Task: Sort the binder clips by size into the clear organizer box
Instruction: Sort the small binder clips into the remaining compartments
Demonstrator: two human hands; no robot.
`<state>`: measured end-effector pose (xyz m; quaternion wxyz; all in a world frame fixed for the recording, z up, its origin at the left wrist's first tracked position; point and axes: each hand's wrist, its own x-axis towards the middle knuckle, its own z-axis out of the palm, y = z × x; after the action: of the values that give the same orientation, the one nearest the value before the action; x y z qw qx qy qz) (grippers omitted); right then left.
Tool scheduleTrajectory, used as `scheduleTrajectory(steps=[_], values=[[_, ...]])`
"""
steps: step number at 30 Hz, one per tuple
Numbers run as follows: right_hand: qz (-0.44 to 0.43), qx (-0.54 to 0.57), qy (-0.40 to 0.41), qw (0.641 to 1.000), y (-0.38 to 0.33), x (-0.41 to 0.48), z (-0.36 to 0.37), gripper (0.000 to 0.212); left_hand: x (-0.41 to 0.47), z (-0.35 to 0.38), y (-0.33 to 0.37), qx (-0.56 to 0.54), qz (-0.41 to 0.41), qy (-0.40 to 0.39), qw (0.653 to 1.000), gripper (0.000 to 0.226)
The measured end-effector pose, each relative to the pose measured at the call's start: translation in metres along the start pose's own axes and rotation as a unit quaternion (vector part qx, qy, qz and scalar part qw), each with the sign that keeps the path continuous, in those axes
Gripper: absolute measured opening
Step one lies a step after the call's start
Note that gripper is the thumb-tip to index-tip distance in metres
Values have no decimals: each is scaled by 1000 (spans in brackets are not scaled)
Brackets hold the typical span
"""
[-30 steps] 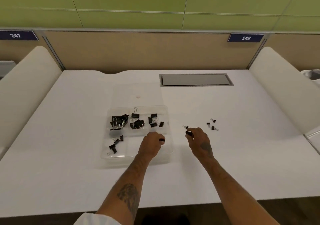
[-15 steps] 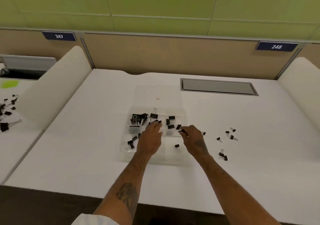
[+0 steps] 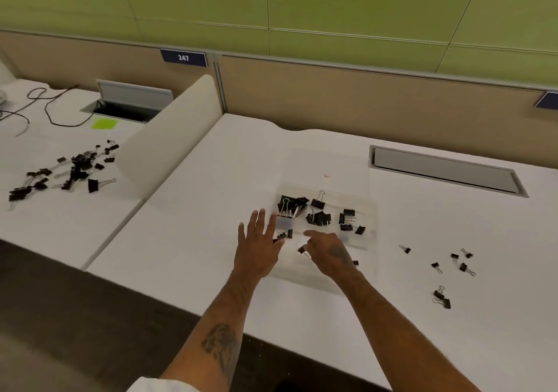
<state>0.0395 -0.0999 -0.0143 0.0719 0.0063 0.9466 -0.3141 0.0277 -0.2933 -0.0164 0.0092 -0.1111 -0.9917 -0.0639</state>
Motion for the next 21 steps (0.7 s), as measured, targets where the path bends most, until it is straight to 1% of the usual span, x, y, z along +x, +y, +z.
scheduleTrajectory(steps=[2, 5, 7, 10, 16, 19, 21], values=[[-16, -29, -4, 999, 1, -1, -1, 47, 0, 2, -1, -6, 3, -5, 1000, 73], [-47, -119, 18, 992, 3, -9, -7, 56, 3, 3, 3, -13, 11, 1, 1000, 74], [-42, -161, 23, 986, 10, -18, -10, 63, 6, 6, 11, -20, 26, -2, 999, 76], [1, -180, 36, 983, 29, -31, -18, 74, 14, 11, 31, -28, 58, 1, 998, 76], [104, -190, 111, 970, 76, -73, -46, 69, 27, 21, 92, -51, 145, -1, 988, 75], [163, -186, 125, 961, 110, -99, -58, 73, 26, 27, 130, -63, 184, -28, 981, 74], [188, -180, 138, 955, 133, -116, -66, 82, 24, 30, 154, -73, 205, -27, 976, 74]])
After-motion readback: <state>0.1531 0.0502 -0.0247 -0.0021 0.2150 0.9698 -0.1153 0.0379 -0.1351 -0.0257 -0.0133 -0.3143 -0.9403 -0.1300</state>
